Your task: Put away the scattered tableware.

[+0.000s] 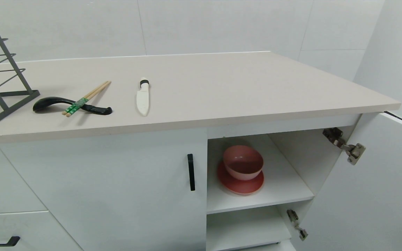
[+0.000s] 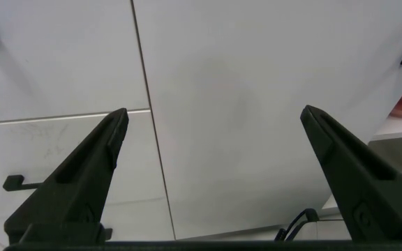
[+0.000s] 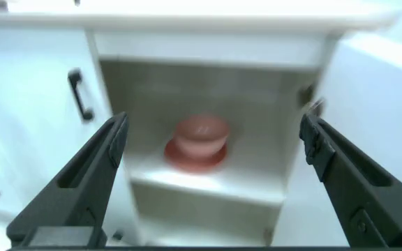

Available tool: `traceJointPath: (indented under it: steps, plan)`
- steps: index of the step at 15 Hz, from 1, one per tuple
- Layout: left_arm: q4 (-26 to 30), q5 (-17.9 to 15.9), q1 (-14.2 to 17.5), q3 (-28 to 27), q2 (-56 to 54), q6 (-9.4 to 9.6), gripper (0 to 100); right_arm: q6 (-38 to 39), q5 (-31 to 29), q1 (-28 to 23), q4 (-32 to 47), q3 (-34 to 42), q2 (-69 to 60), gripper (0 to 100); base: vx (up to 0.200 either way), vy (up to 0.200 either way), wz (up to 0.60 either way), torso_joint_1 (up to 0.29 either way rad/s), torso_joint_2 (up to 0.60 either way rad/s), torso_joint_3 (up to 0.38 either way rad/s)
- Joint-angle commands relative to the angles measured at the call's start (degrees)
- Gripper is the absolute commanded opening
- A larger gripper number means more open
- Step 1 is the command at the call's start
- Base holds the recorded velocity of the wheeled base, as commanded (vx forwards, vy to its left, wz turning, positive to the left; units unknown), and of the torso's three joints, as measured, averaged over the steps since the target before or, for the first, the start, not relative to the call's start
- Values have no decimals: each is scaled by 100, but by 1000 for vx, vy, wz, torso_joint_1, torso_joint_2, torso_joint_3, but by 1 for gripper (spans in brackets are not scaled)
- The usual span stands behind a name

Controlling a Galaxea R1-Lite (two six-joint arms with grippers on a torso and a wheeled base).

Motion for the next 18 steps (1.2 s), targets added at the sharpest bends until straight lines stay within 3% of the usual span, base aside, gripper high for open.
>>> traceJointPath:
  steps: [1,4,6,8,10,11,16,18]
  plan:
    - [0,3,6,0,9,-9,100,39,-43,-501,1010,-721,-1559,100,0,0,0,0,0,0]
    - [0,-15,6,0,9,-1,100,-31,-78,-528,984,-387,-2078,100,0,0,0,0,0,0]
    - [0,-15,6,0,9,-1,100,-75,36,-519,333,378,-2104,100,0,0,0,0,0,0]
    - [0,-15,6,0,9,-1,100,-277,53,-528,1195,545,-2104,100,0,0,0,0,0,0]
    - [0,3,6,0,9,-1,100,-348,-527,-537,1995,545,-2104,100,-200,0,0,5,7,5]
    - [-9,11,6,0,9,-1,100,-523,-949,-537,2056,519,-2104,100,-200,0,0,7,7,-2]
    - [0,11,6,0,9,-1,100,-620,-1634,-545,1942,545,-2104,100,-200,0,0,3,0,2]
    - [0,11,6,0,9,-1,100,-559,-2100,-537,2197,545,-2113,100,0,-200,0,2,2,2]
